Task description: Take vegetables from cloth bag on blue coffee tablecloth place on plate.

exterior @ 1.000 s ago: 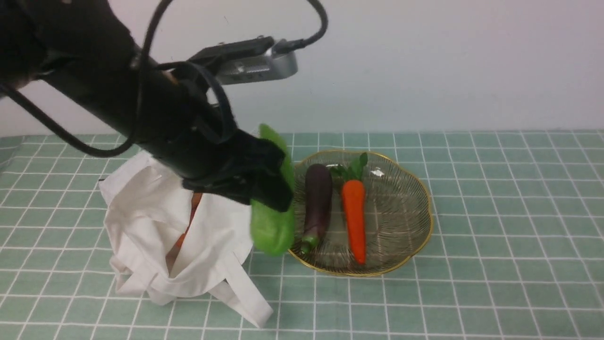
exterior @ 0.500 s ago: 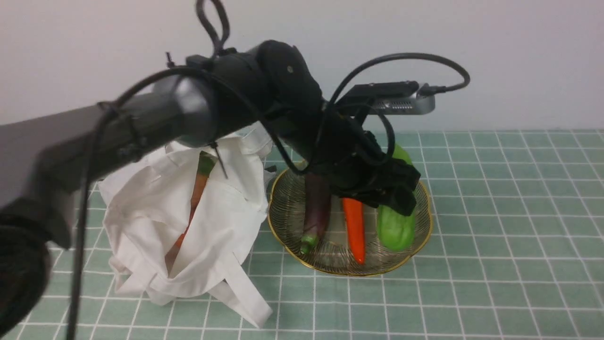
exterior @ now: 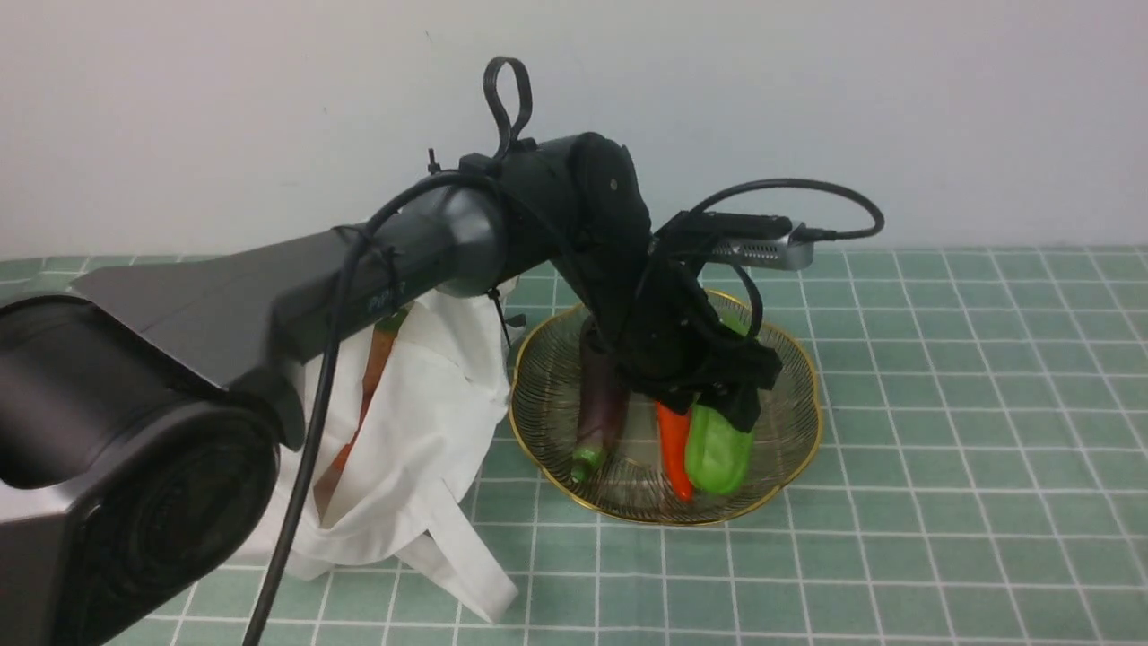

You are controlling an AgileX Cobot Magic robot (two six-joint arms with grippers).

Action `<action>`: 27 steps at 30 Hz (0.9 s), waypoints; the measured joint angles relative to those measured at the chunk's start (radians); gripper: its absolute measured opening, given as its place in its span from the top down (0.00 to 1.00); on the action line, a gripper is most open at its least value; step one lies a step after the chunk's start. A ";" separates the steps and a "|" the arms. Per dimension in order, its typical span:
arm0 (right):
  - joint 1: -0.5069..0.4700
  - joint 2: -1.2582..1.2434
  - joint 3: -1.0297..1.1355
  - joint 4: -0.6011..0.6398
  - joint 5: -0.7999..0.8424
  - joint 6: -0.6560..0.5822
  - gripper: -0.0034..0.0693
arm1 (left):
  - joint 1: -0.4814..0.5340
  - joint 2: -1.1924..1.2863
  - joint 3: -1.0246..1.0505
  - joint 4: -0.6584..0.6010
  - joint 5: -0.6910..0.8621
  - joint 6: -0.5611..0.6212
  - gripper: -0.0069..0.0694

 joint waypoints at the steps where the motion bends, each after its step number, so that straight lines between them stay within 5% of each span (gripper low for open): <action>1: 0.000 0.000 0.000 0.000 0.000 0.000 0.97 | 0.000 0.000 0.000 0.000 0.000 -0.001 0.24; 3: 0.000 0.000 0.000 0.000 0.000 0.000 0.97 | 0.000 -0.006 -0.004 0.012 0.016 -0.010 0.13; 6: 0.000 0.000 0.000 0.000 0.000 0.000 0.97 | 0.000 -0.021 -0.035 0.046 0.069 -0.029 0.10; 9: 0.000 0.000 0.000 0.000 0.000 0.000 0.97 | 0.000 -0.060 -0.085 0.126 0.159 -0.087 0.24; 13: 0.000 0.000 0.000 0.000 0.000 0.000 0.97 | 0.000 -0.200 -0.115 0.335 0.269 -0.194 0.74; 14: 0.000 0.000 0.000 0.000 0.000 0.000 0.97 | 0.000 -0.200 -0.115 0.335 0.269 -0.198 0.74; 15: 0.000 0.000 0.000 0.000 0.000 0.000 0.97 | 0.000 -0.289 -0.117 0.439 0.291 -0.225 0.86; 19: 0.000 0.000 0.000 0.000 0.000 0.000 0.97 | 0.000 -0.449 -0.112 0.543 0.298 -0.245 0.91; 27: 0.000 0.000 0.000 0.000 0.000 0.000 0.97 | 0.000 -0.855 0.086 0.541 0.311 -0.263 0.92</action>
